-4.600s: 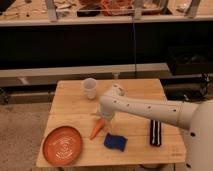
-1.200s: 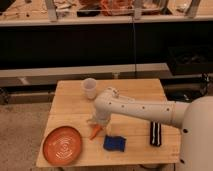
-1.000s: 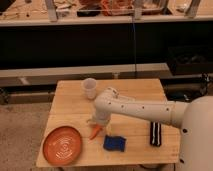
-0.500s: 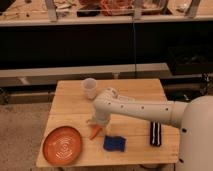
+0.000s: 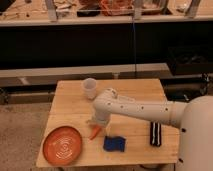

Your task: Place the pepper on the white sponge

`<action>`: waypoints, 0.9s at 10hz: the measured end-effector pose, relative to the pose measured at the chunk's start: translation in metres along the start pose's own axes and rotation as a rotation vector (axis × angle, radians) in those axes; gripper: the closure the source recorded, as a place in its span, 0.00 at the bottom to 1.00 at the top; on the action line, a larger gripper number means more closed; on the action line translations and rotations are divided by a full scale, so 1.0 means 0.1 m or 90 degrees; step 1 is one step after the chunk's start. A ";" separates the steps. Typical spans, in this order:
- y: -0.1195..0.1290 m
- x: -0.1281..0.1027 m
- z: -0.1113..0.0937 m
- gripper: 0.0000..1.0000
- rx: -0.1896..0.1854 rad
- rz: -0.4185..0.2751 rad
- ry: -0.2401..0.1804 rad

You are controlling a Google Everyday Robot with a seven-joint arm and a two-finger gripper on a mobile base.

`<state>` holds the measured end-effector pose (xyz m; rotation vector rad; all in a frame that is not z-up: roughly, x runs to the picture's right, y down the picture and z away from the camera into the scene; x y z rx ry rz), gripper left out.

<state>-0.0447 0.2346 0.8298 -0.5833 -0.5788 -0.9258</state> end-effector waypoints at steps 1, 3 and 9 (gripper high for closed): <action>0.00 0.00 0.00 0.20 0.000 -0.001 0.000; 0.00 -0.01 -0.01 0.20 -0.002 -0.003 -0.001; -0.02 -0.04 -0.02 0.20 -0.006 -0.011 -0.003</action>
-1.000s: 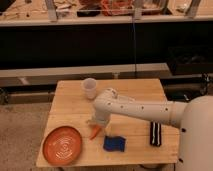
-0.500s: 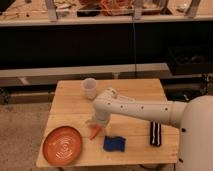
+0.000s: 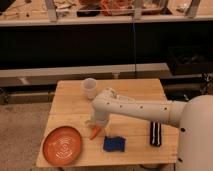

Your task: Place the pepper on the white sponge

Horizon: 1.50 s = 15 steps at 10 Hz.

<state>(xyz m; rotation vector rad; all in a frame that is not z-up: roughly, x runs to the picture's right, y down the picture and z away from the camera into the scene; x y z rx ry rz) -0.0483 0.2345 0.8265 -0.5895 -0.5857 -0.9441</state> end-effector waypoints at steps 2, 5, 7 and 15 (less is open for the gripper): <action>0.00 0.00 0.00 0.20 -0.002 -0.003 0.000; 0.00 0.01 0.02 0.20 -0.004 -0.010 0.000; -0.02 0.00 0.03 0.20 -0.005 -0.017 0.000; -0.02 0.04 0.00 0.36 -0.013 -0.028 -0.003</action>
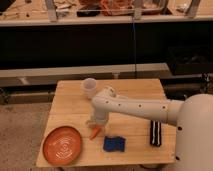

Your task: Place the pepper on the white sponge

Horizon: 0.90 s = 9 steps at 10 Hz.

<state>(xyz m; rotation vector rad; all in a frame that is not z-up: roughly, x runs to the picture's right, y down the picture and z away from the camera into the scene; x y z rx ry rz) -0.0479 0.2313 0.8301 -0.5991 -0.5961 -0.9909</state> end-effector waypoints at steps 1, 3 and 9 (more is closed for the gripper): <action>0.00 0.00 0.00 0.44 0.000 0.000 0.000; -0.01 0.01 -0.02 0.66 -0.001 0.000 0.000; 0.22 0.04 -0.25 0.99 0.005 0.004 -0.003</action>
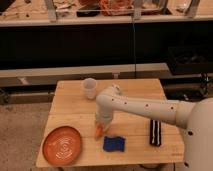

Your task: Place the pepper on the white sponge

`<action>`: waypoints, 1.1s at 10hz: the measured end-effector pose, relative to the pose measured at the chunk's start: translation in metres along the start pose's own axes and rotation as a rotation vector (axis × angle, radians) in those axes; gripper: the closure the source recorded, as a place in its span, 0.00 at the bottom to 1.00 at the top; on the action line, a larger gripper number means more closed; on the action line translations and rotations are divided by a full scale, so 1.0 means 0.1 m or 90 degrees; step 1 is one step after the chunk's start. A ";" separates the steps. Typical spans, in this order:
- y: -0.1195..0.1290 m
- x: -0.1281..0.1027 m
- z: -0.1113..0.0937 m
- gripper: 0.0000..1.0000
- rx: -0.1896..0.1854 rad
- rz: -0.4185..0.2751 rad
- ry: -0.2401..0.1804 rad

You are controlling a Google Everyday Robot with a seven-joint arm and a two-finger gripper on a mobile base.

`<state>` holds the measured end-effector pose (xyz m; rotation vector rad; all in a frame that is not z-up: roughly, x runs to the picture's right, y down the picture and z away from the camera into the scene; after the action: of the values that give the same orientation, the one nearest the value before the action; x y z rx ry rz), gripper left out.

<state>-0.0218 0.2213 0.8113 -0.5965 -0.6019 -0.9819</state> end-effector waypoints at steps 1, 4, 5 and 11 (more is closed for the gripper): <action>0.02 0.00 -0.01 0.99 0.002 0.000 -0.001; 0.28 0.09 -0.11 0.99 0.012 0.016 -0.004; 0.30 0.09 -0.13 0.99 0.014 0.018 -0.006; 0.41 0.03 -0.20 0.76 0.023 0.015 -0.021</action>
<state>0.0202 0.2229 0.7921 -0.5871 -0.6397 -0.9383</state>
